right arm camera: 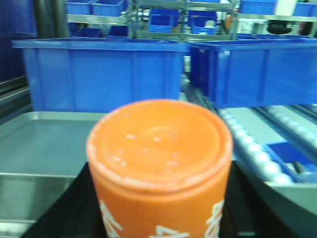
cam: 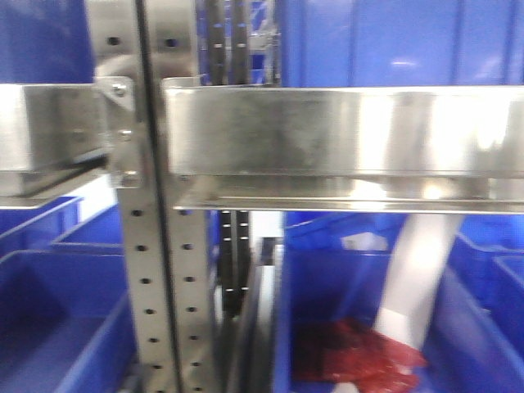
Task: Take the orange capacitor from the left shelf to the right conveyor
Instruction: 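Drive the base away from the shelf holding the capacitor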
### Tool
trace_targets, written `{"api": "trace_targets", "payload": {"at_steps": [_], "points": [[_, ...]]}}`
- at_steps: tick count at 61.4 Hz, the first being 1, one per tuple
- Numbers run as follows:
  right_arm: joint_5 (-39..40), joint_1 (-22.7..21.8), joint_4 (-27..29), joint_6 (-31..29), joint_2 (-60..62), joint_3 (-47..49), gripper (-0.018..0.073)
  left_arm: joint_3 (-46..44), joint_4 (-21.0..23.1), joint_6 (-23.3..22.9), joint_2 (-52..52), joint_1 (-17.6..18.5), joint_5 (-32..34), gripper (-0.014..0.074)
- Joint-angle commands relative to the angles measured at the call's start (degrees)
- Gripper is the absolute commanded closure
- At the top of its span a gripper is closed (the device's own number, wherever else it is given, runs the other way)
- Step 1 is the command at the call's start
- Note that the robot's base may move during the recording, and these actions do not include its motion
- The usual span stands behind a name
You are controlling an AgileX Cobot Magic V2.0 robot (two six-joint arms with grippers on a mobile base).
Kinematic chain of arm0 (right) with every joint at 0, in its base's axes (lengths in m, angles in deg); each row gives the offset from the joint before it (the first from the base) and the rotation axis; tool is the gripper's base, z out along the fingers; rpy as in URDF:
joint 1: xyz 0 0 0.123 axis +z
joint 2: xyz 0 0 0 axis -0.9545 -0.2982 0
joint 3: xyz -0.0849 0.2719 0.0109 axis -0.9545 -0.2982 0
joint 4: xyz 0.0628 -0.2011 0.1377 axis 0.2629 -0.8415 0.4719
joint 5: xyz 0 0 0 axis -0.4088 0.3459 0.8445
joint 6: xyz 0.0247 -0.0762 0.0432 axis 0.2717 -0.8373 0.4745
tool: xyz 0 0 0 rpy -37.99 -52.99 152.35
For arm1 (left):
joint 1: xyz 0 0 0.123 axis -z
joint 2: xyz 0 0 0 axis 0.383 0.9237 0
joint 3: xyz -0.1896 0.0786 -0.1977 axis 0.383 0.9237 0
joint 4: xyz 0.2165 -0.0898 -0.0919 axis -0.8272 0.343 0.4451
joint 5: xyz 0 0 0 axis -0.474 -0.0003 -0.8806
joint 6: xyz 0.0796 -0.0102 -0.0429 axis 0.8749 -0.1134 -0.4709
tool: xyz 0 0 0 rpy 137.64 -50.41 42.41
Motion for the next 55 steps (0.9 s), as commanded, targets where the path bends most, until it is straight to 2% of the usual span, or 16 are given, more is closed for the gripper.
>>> {"api": "trace_targets", "payload": {"at_steps": [1,55], "points": [[4.7,-0.3,-0.9,-0.1,-0.6,1.9,0.0493,-0.3,0.1,-0.1,-0.6,0.0,5.2,0.0723],[4.7,-0.3,-0.9,-0.1,-0.6,1.9,0.0493,-0.3,0.1,-0.1,-0.6,0.0,5.2,0.0723]]}}
